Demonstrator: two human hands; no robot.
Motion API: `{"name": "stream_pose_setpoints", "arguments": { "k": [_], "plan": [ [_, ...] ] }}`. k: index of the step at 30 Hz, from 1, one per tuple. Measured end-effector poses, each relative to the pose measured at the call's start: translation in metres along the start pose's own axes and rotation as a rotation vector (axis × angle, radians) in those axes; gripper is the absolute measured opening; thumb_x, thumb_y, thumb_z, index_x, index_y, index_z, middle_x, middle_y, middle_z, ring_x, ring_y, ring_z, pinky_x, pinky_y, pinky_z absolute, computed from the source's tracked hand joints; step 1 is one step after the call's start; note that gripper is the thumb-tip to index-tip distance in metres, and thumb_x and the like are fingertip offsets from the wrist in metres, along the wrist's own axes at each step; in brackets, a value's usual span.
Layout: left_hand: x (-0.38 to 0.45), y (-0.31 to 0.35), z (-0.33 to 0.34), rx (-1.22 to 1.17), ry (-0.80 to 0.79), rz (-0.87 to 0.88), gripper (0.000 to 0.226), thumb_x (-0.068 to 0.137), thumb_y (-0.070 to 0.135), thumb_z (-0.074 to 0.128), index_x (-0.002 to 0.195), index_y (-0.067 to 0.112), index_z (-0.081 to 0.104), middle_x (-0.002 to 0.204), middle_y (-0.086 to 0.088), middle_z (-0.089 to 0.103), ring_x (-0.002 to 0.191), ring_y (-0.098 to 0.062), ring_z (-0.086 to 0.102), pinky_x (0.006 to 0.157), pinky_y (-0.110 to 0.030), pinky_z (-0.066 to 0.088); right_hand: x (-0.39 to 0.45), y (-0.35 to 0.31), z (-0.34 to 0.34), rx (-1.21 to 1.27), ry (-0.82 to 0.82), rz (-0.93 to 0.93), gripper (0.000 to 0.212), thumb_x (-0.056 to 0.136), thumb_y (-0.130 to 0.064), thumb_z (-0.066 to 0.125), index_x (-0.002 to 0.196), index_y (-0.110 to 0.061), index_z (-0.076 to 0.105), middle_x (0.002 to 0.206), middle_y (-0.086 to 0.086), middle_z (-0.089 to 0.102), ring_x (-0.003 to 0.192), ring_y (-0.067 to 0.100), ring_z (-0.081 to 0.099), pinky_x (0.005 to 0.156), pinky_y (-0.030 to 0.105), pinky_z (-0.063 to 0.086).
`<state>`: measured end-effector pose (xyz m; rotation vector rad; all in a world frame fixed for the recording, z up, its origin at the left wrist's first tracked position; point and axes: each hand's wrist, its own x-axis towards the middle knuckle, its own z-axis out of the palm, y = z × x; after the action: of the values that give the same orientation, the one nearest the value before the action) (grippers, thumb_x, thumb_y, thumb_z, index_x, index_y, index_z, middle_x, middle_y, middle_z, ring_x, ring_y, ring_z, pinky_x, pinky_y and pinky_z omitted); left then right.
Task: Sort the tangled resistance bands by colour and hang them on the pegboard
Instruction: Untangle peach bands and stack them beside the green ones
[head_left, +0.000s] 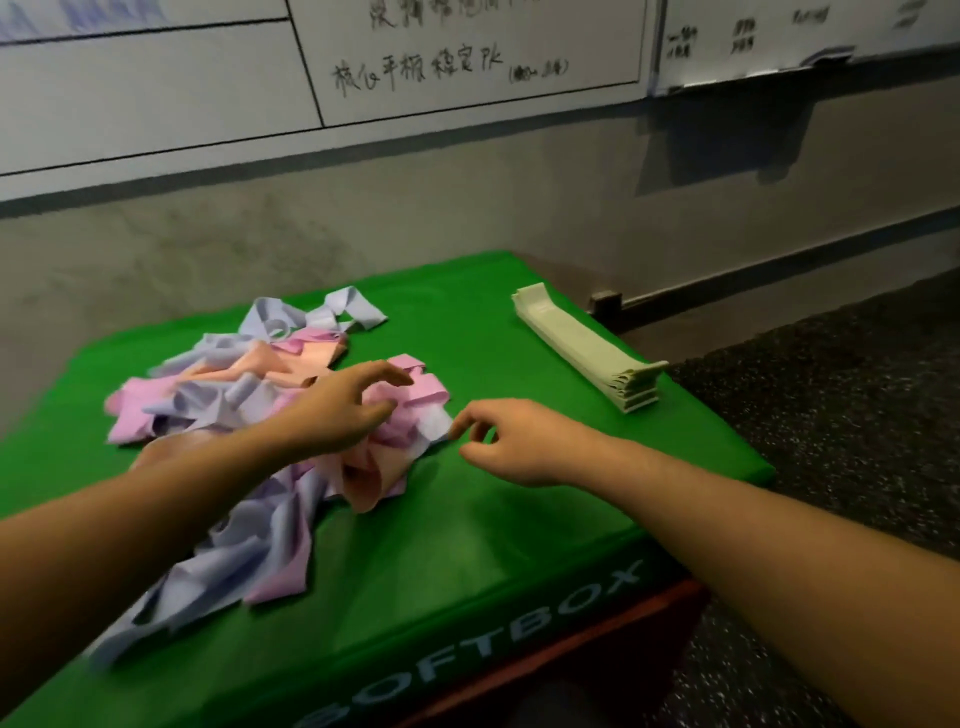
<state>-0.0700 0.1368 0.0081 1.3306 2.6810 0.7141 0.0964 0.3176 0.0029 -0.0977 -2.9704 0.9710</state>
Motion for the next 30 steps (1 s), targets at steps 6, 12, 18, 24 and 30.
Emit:
{"name": "stream_pose_setpoints", "arguments": {
  "k": [6, 12, 18, 24, 30],
  "plan": [
    [-0.071, -0.039, 0.003, -0.037, 0.263, -0.042, 0.03, 0.093, 0.029, 0.057, 0.122, 0.022, 0.062, 0.124, 0.002, 0.061, 0.108, -0.014, 0.059, 0.094, -0.034, 0.049, 0.018, -0.035, 0.058, 0.061, 0.005, -0.113, 0.035, 0.086, -0.027, 0.071, 0.12, -0.02, 0.064, 0.11, -0.001, 0.068, 0.091, 0.01, 0.06, 0.081, 0.026, 0.049],
    [-0.101, -0.062, 0.039, -0.068, 0.334, -0.087, 0.037, 0.093, 0.036, 0.06, 0.129, 0.03, 0.056, 0.118, 0.007, 0.063, 0.092, -0.007, 0.056, 0.083, -0.03, 0.048, 0.049, -0.052, 0.104, -0.072, 0.134, -0.044, 0.061, 0.074, -0.057, 0.073, 0.127, -0.033, 0.055, 0.126, 0.0, 0.053, 0.118, 0.022, 0.047, 0.1, 0.04, 0.043],
    [-0.102, -0.067, 0.049, -0.136, 0.387, -0.057, 0.046, 0.093, 0.046, 0.059, 0.135, 0.029, 0.051, 0.126, 0.01, 0.057, 0.105, -0.005, 0.052, 0.093, -0.026, 0.043, 0.051, -0.035, 0.113, -0.007, 0.229, -0.059, 0.009, 0.086, -0.028, 0.069, 0.085, -0.028, 0.06, 0.093, -0.01, 0.053, 0.09, 0.014, 0.053, 0.081, 0.03, 0.044],
    [-0.105, -0.071, 0.05, -0.104, 0.372, 0.039, 0.049, 0.089, 0.05, 0.055, 0.133, 0.03, 0.054, 0.125, 0.009, 0.06, 0.112, -0.009, 0.053, 0.1, -0.037, 0.045, 0.05, -0.041, 0.113, 0.224, 0.242, 0.091, 0.031, 0.085, -0.015, 0.066, 0.111, -0.024, 0.052, 0.1, -0.005, 0.067, 0.087, 0.014, 0.064, 0.072, 0.029, 0.049],
    [-0.107, -0.066, 0.048, -0.091, 0.346, 0.054, 0.063, 0.086, 0.057, 0.054, 0.143, 0.033, 0.041, 0.132, 0.007, 0.048, 0.116, -0.011, 0.049, 0.1, -0.033, 0.043, 0.034, -0.061, 0.103, 0.309, 0.258, -0.142, 0.011, 0.092, -0.014, 0.063, 0.092, -0.02, 0.073, 0.074, -0.023, 0.064, 0.07, -0.005, 0.056, 0.064, 0.015, 0.042]
  ]
}}
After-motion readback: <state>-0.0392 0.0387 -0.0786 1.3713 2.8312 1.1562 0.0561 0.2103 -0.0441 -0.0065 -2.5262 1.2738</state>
